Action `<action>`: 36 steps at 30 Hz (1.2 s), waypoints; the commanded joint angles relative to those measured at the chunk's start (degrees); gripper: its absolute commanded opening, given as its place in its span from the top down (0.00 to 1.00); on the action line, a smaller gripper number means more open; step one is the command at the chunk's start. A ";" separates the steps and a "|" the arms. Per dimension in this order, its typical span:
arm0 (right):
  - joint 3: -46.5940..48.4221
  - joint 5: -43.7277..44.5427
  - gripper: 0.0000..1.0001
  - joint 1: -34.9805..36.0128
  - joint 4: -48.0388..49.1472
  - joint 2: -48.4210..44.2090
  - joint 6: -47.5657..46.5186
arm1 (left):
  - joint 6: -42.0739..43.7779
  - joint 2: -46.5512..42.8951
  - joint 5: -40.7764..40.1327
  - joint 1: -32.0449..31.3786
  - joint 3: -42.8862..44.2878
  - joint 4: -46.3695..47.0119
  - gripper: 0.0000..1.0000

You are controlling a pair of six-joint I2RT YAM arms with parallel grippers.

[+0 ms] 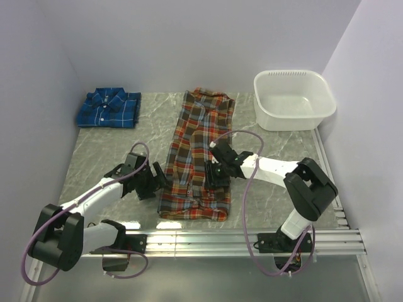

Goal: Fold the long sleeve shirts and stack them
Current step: Fold the shirt

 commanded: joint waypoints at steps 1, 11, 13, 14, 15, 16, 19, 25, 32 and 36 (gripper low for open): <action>-0.56 3.19 0.49 0.19 -4.55 0.70 -0.74 | 1.14 -1.29 2.69 0.04 -0.78 2.82 0.12; -7.24 7.68 0.49 0.19 -5.46 -7.98 0.48 | 0.53 -0.76 4.45 -0.05 -0.43 3.08 0.18; -8.30 9.25 0.49 -0.07 -5.10 -14.03 2.50 | 0.70 -0.76 4.97 -0.14 0.01 2.47 0.20; -8.47 9.35 0.49 -0.51 -5.27 -15.72 2.94 | 0.71 -0.76 5.15 -0.14 0.27 2.21 0.20; -9.09 9.17 0.49 -0.95 -5.54 -17.48 4.16 | 0.88 -0.76 5.15 -0.14 0.71 1.86 0.21; -9.61 7.78 0.49 -2.52 -5.54 -20.71 4.78 | 0.88 -0.85 5.24 -0.14 0.97 1.50 0.22; -12.95 3.74 0.51 -5.34 -5.10 -26.08 7.24 | 1.23 -1.20 5.77 -0.23 1.77 1.06 0.25; -20.77 -4.00 0.56 -15.36 -4.93 -28.65 8.31 | 1.41 0.99 9.98 -0.49 1.68 1.24 0.28; -22.80 -9.90 0.74 -15.90 -8.35 -28.30 6.55 | 3.08 1.26 12.97 -1.54 0.54 -1.40 0.38; -24.21 -10.78 0.85 -15.98 -10.72 -29.62 6.46 | 2.55 1.70 13.59 -3.30 0.98 -2.54 0.41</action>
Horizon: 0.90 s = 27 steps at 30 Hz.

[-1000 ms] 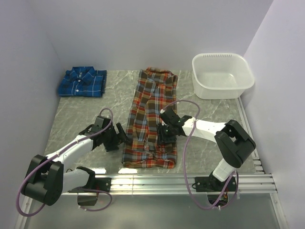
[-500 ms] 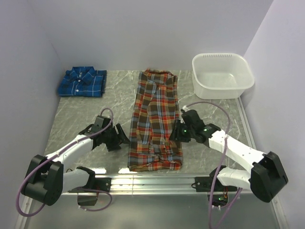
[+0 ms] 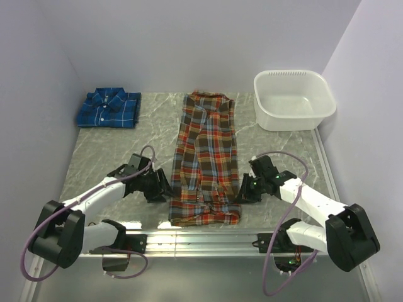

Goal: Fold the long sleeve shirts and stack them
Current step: Fold the shirt

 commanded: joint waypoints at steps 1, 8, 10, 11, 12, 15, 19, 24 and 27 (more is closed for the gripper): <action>-1.28 -3.00 0.88 -0.16 -2.98 -1.01 -0.62 | 0.69 0.28 1.66 -1.33 0.76 -1.60 0.41; -4.88 -3.44 0.95 0.45 -3.16 2.41 -1.32 | -2.12 1.07 0.25 -3.79 -1.26 -0.81 0.41; -4.71 -2.30 0.95 1.33 -4.04 4.78 -1.94 | -2.73 1.59 -0.54 -5.02 -1.44 -0.99 0.41; -4.10 -1.69 0.95 2.12 -4.30 5.58 -2.38 | -2.91 1.86 -0.98 -5.72 -1.35 -1.25 0.41; -3.57 -1.25 0.95 2.65 -4.66 6.11 -2.47 | -3.00 1.95 -1.33 -6.08 -1.26 -1.60 0.40; -1.46 2.79 0.94 3.97 -7.98 4.46 -1.85 | -3.09 1.34 -2.82 -6.96 -0.48 -3.70 0.40; 1.00 9.03 0.61 3.97 -13.88 0.23 -1.42 | -2.91 -0.42 -4.67 -7.66 0.84 -6.96 0.38; -0.05 8.00 0.33 3.89 -14.60 -2.85 1.22 | -4.58 -0.60 -4.32 -9.07 -0.56 -6.18 0.32; -2.42 4.57 0.35 3.88 -11.45 -3.82 2.80 | -5.72 -0.25 -3.36 -9.86 -1.53 -4.94 0.33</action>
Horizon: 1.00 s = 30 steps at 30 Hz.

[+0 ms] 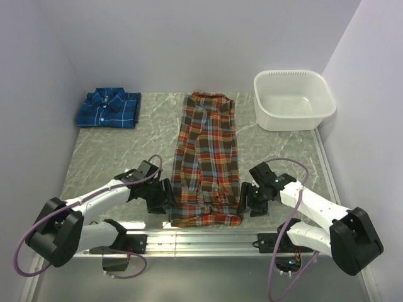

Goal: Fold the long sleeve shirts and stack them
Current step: Fold the shirt

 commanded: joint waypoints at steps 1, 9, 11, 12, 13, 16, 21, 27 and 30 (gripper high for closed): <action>-2.25 -3.87 0.35 0.19 1.81 -1.50 2.48 | -2.07 -0.25 0.31 -1.12 -0.91 0.91 0.33; -5.07 -7.32 0.41 0.19 6.39 0.87 2.92 | -3.13 2.92 1.64 -4.37 -1.88 3.38 0.45; -5.50 -8.54 0.42 0.19 7.09 1.39 2.92 | -3.13 3.79 2.07 -4.81 -1.88 3.90 0.49; -5.68 -8.81 0.43 0.28 7.79 1.92 2.92 | -2.96 4.14 2.25 -4.99 -1.88 3.99 0.50; -6.12 -8.90 0.45 0.28 8.06 2.01 3.01 | -2.87 4.93 2.34 -5.16 -1.88 4.08 0.52; -6.56 -8.73 0.54 0.28 8.68 2.10 3.09 | -2.78 5.82 2.52 -5.43 -1.80 4.17 0.61; -6.12 -8.11 0.78 0.28 7.98 0.96 2.83 | -2.78 4.94 1.64 -5.43 -0.83 3.38 0.86; -1.82 -5.57 1.00 0.19 2.54 -2.55 0.99 | -2.08 1.17 -1.08 -5.43 2.07 -1.09 0.99; 1.78 -4.77 1.00 0.28 -0.62 -3.44 -0.07 | -1.11 -0.42 -2.32 -5.51 5.14 -4.00 0.99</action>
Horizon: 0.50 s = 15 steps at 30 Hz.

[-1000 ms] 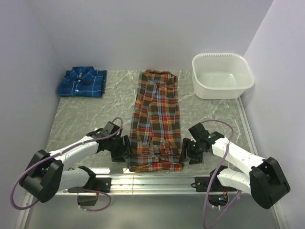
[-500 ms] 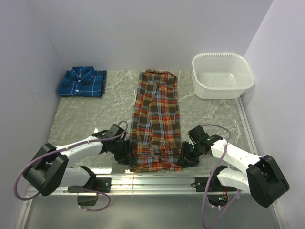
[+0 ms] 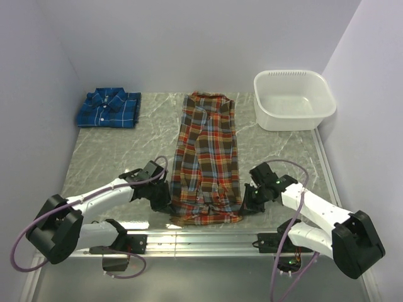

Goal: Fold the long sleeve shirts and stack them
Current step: Fold the shirt

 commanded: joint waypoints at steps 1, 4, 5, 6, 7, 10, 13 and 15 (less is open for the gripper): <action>6.65 2.35 1.00 0.30 -4.70 -2.08 -2.28 | 1.91 -2.39 -2.45 -0.14 5.99 -4.33 0.99; 11.40 3.93 1.00 0.21 -7.07 -2.43 -2.98 | 2.70 -2.21 -4.03 -0.22 10.12 -6.79 0.99; 12.46 5.24 1.00 0.04 -7.43 -2.09 -3.07 | 2.87 -2.13 -5.68 -0.14 11.01 -6.97 0.99; 13.52 5.69 1.00 -0.14 -7.43 -1.82 -3.07 | 3.31 -1.52 -6.22 0.12 11.89 -7.06 1.00; 15.18 5.96 1.00 -0.31 -7.34 -1.30 -3.51 | 3.66 -0.99 -6.66 0.30 13.73 -6.97 0.99; 18.61 6.66 1.00 -1.63 -6.38 1.78 -4.65 | 5.16 2.08 -8.68 2.05 17.50 -6.18 1.00; 21.96 7.10 1.00 -2.86 -4.18 4.76 -5.53 | 6.91 5.07 -10.71 5.12 20.67 -4.78 0.99; 23.63 7.19 1.00 -3.74 -2.69 7.75 -6.14 | 8.23 7.18 -10.19 9.08 21.82 -3.03 0.99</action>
